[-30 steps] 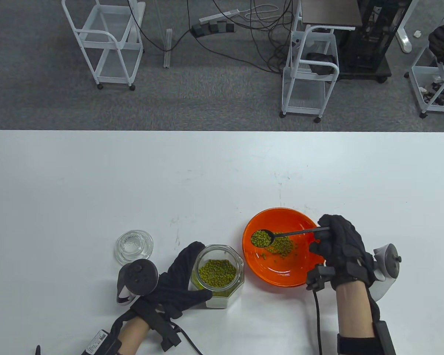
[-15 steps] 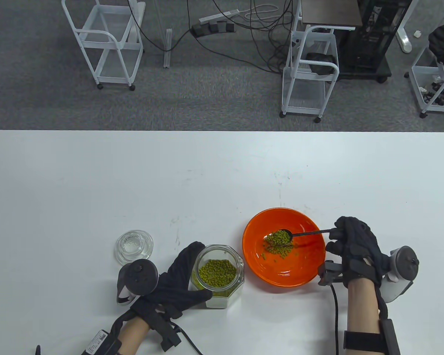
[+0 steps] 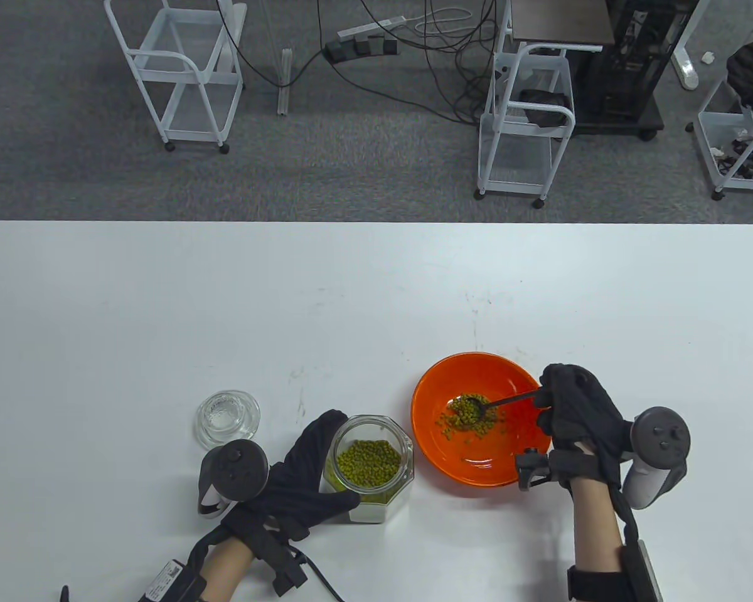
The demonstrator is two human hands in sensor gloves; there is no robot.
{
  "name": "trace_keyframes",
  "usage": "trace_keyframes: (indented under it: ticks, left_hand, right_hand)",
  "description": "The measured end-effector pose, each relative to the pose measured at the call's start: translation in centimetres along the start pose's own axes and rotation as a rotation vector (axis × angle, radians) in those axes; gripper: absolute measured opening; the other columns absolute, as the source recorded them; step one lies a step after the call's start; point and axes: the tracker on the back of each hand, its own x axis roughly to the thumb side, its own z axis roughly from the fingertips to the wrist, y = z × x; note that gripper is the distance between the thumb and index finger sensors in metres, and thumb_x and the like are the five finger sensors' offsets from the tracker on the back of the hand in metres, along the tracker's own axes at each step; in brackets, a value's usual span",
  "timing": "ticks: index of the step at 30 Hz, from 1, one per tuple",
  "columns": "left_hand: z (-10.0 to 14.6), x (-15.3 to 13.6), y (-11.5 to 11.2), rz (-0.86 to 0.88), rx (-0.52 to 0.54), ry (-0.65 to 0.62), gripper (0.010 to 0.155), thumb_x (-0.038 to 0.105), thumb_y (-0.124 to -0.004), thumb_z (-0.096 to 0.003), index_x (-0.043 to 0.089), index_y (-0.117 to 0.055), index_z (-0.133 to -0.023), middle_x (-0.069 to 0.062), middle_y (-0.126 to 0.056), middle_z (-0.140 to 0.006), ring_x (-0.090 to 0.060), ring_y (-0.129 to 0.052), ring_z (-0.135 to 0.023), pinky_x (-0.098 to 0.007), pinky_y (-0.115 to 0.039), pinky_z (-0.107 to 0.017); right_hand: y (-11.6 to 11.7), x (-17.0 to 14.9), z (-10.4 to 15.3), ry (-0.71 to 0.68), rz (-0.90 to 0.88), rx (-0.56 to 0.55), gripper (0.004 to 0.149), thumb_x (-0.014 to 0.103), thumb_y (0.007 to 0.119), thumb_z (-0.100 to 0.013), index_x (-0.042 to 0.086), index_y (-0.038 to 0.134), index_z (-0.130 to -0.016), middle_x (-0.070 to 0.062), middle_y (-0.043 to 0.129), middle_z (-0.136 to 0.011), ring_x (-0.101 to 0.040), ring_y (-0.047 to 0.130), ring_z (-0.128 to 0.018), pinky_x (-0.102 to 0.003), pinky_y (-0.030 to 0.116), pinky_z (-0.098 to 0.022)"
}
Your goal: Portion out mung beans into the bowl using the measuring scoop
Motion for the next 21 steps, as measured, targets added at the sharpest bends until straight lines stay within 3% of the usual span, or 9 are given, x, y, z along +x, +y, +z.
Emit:
trace_keyframes:
  ticks: [21]
  left_hand:
    - [0.0, 0.0, 0.0, 0.000, 0.000, 0.000, 0.111, 0.063, -0.083, -0.0490, 0.016, -0.011, -0.119, -0.028, -0.022, -0.125, -0.055, -0.038, -0.114, -0.080, -0.042, -0.072]
  right_hand:
    - [5.1, 6.9, 4.3, -0.652, 0.455, 0.166, 0.040, 0.042, 0.075, -0.053, 0.012, 0.091, -0.075, -0.016, 0.097, -0.049, -0.013, 0.091, -0.006, -0.041, 0.091, -0.023]
